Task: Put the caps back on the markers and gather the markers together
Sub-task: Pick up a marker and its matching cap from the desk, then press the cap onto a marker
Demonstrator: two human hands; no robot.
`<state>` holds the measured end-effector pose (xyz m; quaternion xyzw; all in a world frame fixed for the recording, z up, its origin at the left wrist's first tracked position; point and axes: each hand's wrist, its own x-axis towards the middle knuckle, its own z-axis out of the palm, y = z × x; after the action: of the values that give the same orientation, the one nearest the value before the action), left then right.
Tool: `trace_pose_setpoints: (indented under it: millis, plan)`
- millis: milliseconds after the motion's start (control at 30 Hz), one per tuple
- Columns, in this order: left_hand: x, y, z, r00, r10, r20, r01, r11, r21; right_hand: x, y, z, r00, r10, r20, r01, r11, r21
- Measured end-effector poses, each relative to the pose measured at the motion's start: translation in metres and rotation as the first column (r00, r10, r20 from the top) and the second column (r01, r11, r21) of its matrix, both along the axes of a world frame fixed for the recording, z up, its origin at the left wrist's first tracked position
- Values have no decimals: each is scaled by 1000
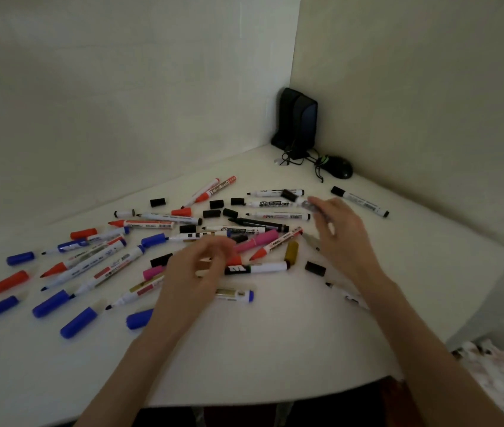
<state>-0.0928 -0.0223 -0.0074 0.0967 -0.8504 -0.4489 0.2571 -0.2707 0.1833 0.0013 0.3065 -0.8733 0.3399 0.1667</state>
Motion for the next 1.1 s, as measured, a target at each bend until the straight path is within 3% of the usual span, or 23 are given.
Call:
trace_pose_setpoints:
  millis: [100, 200, 333, 533, 600, 667, 733, 933, 1100]
  plan:
    - [6, 8, -2, 1000, -8, 18, 10, 996, -88, -45, 30, -1, 964, -257, 65, 249, 963, 106]
    - [8, 12, -2, 1000, -5, 2, 5, 988, -156, -79, 48, -11, 909, -406, 92, 379, 899, 221]
    - [8, 14, -3, 999, -7, -41, -3, 971, -238, -100, 51, -25, 902, -431, -24, 420, 862, 283]
    - [9, 10, -10, 999, 3, -55, -15, 976, -216, -100, 52, -25, 900, -420, -114, 435, 860, 265]
    - [8, 11, -9, 997, -2, -71, -13, 977, -214, -92, 54, -18, 916, -390, -98, 402, 886, 231]
    - [8, 11, -9, 996, -14, -88, -6, 976, -217, -80, 58, -7, 940, -340, 30, 323, 913, 249]
    - [7, 11, -10, 994, -25, -104, 2, 976, -217, -65, 65, 5, 944, -260, 205, 188, 930, 316]
    - [7, 15, -6, 992, -79, -98, 56, 974, -219, 1, 89, 35, 886, 12, 464, -191, 920, 341]
    - [1, 10, -8, 987, -160, 4, 149, 905, -399, 25, 105, 26, 859, 16, 511, -258, 876, 406]
